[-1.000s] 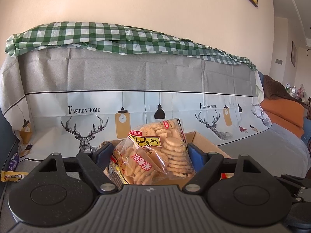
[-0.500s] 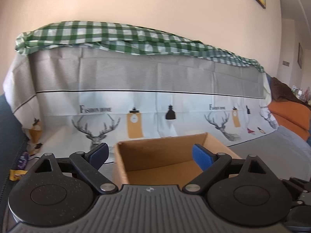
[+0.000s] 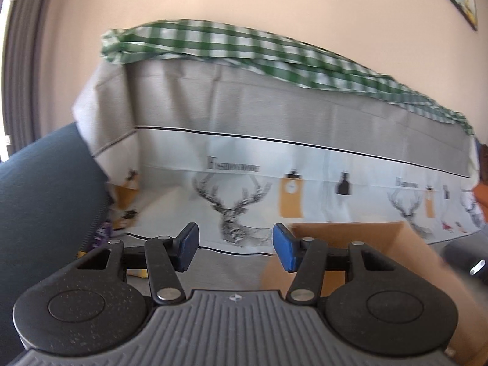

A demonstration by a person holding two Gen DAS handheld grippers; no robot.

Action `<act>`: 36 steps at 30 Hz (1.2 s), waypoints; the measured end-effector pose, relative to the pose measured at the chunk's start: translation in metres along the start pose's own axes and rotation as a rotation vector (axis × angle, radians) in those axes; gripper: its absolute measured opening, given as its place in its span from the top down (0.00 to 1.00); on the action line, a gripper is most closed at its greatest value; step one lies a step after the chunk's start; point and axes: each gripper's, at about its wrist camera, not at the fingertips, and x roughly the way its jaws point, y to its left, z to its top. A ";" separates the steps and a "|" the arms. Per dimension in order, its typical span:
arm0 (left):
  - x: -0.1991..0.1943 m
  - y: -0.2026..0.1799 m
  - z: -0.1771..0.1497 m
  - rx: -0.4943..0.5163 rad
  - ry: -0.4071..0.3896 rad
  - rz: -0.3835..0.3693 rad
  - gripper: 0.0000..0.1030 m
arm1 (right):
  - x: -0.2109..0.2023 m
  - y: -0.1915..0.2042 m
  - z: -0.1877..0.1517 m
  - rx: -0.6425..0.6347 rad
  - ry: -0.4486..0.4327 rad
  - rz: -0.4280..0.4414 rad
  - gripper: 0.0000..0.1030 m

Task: Organize snacks
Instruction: 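Move both tools back to the remaining candy bars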

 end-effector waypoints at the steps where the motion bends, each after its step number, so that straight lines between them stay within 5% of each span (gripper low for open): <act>1: 0.005 0.006 -0.002 0.002 0.016 0.022 0.43 | 0.001 0.003 0.004 0.013 -0.007 0.012 0.72; 11: 0.045 0.068 0.003 -0.182 0.087 0.168 0.44 | 0.068 0.058 0.043 0.025 -0.053 0.101 0.67; 14: 0.061 0.086 0.005 -0.238 0.105 0.218 0.36 | 0.082 0.057 0.033 0.018 -0.074 0.109 0.67; 16: 0.076 0.098 0.007 -0.293 0.131 0.260 0.16 | 0.093 0.053 0.023 0.032 -0.025 0.097 0.66; 23: 0.118 0.154 -0.010 -0.648 0.199 0.369 0.16 | 0.119 0.040 0.022 0.115 0.045 0.128 0.64; 27: 0.141 0.162 -0.020 -0.715 0.213 0.428 0.15 | 0.127 0.035 0.022 0.135 0.081 0.164 0.61; 36: 0.167 0.172 -0.040 -0.783 0.076 0.523 0.12 | 0.139 0.038 0.018 0.149 0.135 0.230 0.61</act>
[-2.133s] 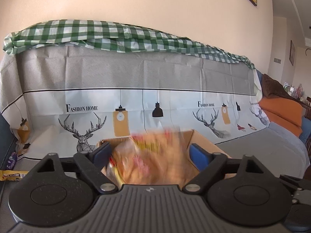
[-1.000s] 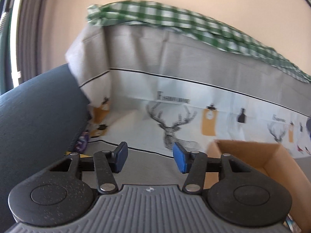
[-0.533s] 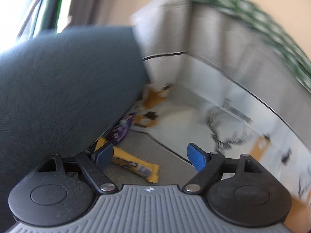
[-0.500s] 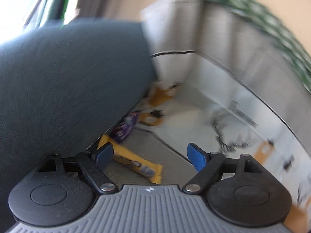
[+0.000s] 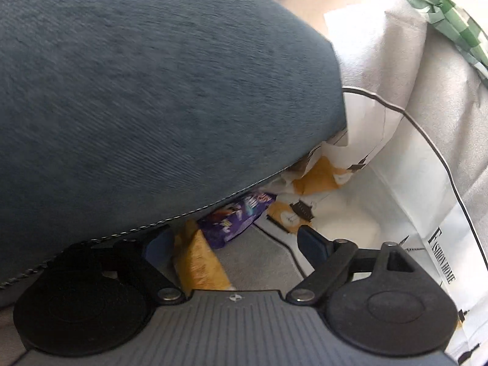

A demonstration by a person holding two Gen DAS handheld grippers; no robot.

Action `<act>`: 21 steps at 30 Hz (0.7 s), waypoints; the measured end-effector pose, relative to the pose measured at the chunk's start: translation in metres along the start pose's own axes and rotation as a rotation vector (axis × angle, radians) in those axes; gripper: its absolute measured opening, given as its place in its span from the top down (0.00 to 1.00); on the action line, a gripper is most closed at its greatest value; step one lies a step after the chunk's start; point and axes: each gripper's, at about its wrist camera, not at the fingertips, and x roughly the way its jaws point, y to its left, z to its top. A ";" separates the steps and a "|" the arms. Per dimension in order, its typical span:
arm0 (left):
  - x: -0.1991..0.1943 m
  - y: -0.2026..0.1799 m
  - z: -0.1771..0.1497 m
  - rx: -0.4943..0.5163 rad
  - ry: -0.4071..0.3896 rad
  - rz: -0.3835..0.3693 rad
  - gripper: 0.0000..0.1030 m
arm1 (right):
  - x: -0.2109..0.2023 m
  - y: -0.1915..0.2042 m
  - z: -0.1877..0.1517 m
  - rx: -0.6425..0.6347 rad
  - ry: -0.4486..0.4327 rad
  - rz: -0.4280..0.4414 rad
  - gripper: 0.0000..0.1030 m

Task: Organize snacks
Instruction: 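Move both tools back to the remaining candy bars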

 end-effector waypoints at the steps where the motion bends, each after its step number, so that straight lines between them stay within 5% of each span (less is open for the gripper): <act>1: 0.001 -0.001 -0.002 0.003 -0.018 -0.008 0.15 | 0.000 0.001 0.000 -0.005 0.001 0.005 0.61; 2: 0.001 -0.002 -0.004 0.010 -0.038 0.001 0.20 | 0.000 0.001 0.000 -0.007 0.003 0.011 0.61; 4: 0.003 0.001 -0.007 0.001 -0.062 0.046 0.49 | 0.000 0.002 0.000 -0.012 0.007 0.020 0.61; 7: 0.008 0.009 -0.008 -0.026 -0.059 0.063 0.77 | 0.000 0.002 0.000 -0.017 0.009 0.019 0.61; 14: -0.007 0.013 0.001 0.008 -0.007 -0.048 0.90 | 0.002 0.007 -0.002 -0.042 0.016 0.021 0.61; 21: -0.035 0.026 0.000 0.081 0.230 -0.212 0.94 | 0.004 0.017 -0.003 -0.084 0.021 0.031 0.61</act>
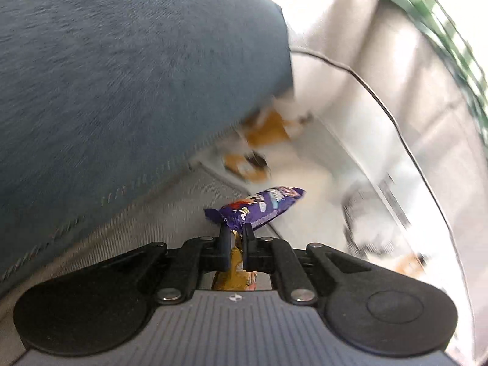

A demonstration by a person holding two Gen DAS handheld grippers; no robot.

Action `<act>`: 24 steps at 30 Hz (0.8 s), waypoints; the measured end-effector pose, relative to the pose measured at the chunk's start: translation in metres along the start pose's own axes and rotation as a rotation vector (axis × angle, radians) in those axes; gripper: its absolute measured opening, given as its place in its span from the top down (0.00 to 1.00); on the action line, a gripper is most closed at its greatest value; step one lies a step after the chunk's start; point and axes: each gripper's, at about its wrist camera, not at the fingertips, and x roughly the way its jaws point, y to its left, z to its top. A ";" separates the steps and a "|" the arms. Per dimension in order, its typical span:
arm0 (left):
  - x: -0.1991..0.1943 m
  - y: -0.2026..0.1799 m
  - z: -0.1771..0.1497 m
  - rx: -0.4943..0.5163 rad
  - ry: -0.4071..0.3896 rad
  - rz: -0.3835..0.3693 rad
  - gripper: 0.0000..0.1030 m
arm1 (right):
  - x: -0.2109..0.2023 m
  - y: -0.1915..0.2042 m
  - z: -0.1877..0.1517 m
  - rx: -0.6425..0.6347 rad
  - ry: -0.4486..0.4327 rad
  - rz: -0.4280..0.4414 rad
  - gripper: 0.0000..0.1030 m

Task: Organize snacks
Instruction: 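Move both tools back to the remaining candy bars, then grasp the yellow candy bar with the right tool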

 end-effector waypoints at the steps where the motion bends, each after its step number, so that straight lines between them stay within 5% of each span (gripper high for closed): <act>1: -0.007 0.003 -0.002 0.001 0.035 -0.009 0.94 | 0.000 0.001 0.000 0.000 0.002 0.000 0.61; 8: -0.076 0.037 -0.027 -0.001 0.213 0.037 0.93 | 0.007 0.017 -0.009 -0.045 0.098 0.036 0.57; 10: -0.084 0.044 -0.029 0.003 0.242 0.073 0.83 | 0.008 0.030 -0.015 -0.095 0.145 0.063 0.54; 13: -0.100 0.048 -0.026 0.041 0.233 0.086 0.69 | 0.009 0.053 -0.029 -0.189 0.210 0.105 0.49; 18: -0.108 0.033 -0.014 0.171 0.138 0.068 0.69 | 0.019 0.076 -0.053 -0.229 0.318 0.145 0.49; 24: -0.112 0.028 0.001 0.182 0.058 -0.010 0.69 | 0.040 0.094 -0.084 -0.328 0.417 0.130 0.49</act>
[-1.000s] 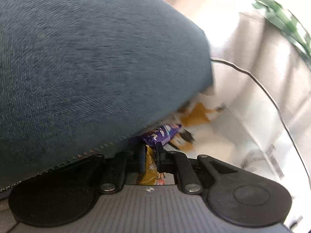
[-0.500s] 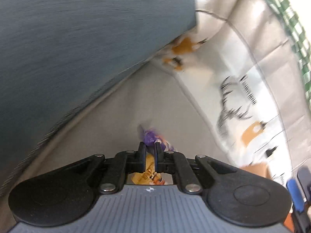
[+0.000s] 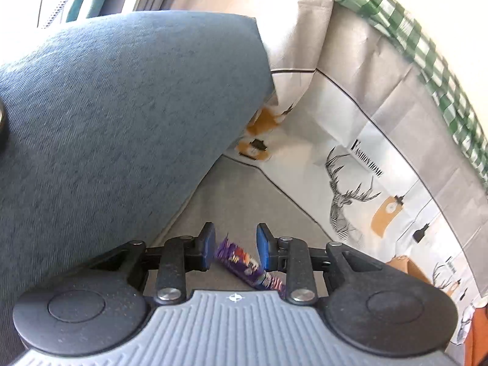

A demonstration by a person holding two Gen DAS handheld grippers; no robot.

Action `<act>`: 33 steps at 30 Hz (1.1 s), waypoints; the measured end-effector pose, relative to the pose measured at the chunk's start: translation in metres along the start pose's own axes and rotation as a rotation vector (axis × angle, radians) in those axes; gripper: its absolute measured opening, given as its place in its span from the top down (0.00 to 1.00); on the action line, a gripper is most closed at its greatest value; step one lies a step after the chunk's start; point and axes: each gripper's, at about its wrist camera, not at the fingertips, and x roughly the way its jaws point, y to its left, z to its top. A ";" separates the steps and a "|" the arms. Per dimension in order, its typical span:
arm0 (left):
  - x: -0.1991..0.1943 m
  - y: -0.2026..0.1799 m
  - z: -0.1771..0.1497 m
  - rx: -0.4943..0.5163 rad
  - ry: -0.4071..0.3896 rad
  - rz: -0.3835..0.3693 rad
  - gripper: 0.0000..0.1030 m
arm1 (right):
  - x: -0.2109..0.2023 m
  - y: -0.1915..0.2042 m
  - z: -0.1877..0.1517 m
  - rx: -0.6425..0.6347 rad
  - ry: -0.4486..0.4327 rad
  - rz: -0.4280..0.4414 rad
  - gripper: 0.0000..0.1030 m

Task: Organize snacks
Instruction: 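Grasp the yellow candy bar with the right tool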

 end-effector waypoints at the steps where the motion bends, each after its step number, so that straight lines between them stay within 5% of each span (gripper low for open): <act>1: 0.002 -0.001 0.001 0.005 0.005 -0.002 0.69 | 0.006 0.001 -0.002 0.000 0.015 -0.003 0.49; 11: 0.016 -0.005 0.007 0.008 0.035 -0.022 0.69 | 0.057 0.009 -0.022 -0.022 0.114 -0.034 0.19; 21: 0.019 -0.003 0.007 0.035 0.055 -0.035 0.69 | 0.083 0.028 -0.036 -0.238 0.174 -0.042 0.15; 26: 0.020 -0.002 0.008 0.022 0.056 -0.043 0.69 | 0.084 0.037 -0.045 -0.287 0.217 0.026 0.69; 33: 0.022 -0.005 0.008 0.027 0.061 -0.037 0.69 | 0.059 0.046 -0.037 -0.264 0.205 0.013 0.81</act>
